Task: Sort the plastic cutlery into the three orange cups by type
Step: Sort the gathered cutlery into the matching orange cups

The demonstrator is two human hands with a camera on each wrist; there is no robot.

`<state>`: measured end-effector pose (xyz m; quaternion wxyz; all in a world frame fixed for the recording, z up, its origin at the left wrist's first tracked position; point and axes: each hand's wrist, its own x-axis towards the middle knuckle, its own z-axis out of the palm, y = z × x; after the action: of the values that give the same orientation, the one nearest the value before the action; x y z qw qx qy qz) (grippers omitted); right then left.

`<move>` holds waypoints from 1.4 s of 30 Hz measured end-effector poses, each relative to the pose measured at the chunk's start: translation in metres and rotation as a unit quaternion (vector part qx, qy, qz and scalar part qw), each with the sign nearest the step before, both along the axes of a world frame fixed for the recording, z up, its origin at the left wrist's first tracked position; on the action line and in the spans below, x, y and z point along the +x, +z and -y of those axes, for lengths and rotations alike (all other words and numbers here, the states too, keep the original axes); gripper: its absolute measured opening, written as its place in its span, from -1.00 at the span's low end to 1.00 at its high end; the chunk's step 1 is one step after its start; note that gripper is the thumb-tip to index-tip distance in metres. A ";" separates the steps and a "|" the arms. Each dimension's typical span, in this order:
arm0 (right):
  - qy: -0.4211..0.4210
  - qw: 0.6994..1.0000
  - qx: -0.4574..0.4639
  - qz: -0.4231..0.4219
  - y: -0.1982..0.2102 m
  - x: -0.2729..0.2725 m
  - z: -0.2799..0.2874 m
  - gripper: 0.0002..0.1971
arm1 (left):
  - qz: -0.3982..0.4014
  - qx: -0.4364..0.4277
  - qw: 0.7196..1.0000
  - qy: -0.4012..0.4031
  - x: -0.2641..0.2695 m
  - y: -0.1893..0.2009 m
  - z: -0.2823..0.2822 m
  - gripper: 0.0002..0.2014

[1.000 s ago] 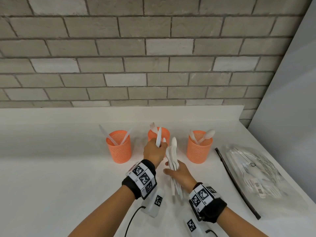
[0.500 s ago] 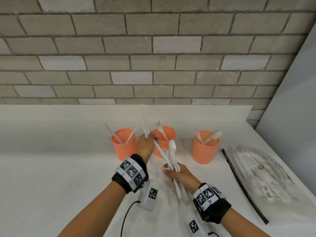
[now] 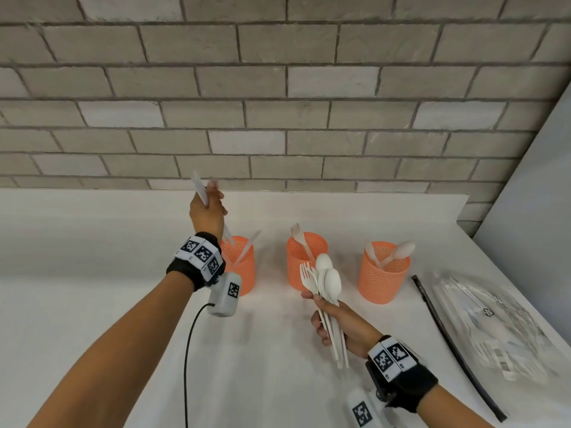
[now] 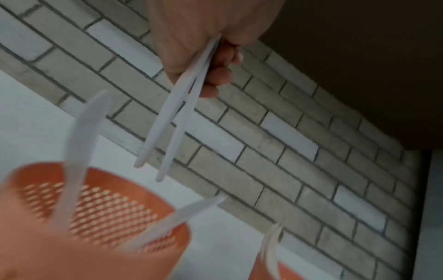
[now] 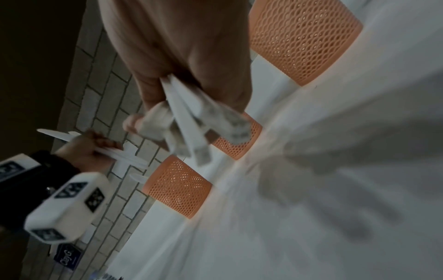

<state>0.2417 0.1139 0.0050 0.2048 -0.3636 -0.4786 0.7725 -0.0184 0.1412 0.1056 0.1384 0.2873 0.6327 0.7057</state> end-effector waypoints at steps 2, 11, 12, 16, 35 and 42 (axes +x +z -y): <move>0.001 1.000 0.005 0.003 0.001 0.001 0.000 -0.72 | -0.013 -0.031 0.999 -0.018 0.000 -0.018 -0.002 -0.68; 0.001 1.000 0.001 0.000 0.002 0.001 0.000 -0.70 | -0.060 -0.142 0.985 -0.080 0.002 -0.059 0.002 -0.94; 0.001 1.000 -0.007 -0.004 0.002 0.001 0.001 -0.69 | -0.086 -0.150 0.982 -0.076 0.002 -0.058 0.003 -0.92; -0.003 0.999 -0.044 -0.032 0.004 -0.001 0.003 -0.68 | -0.296 -0.110 0.948 -0.022 0.007 -0.047 0.012 -0.75; -0.014 0.998 -0.044 -0.033 0.003 0.012 0.011 -0.64 | 0.051 -0.203 0.935 -0.287 0.133 -0.087 0.053 -0.76; -0.082 0.995 -0.025 -0.044 -0.007 0.023 0.008 -0.72 | 0.138 -0.079 0.970 -0.182 0.129 -0.086 0.047 -0.74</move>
<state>0.2652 0.1059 -0.0024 0.2790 -0.3729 -0.4180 0.7800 0.1103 0.0941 0.0194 0.3726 0.2853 0.5981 0.6497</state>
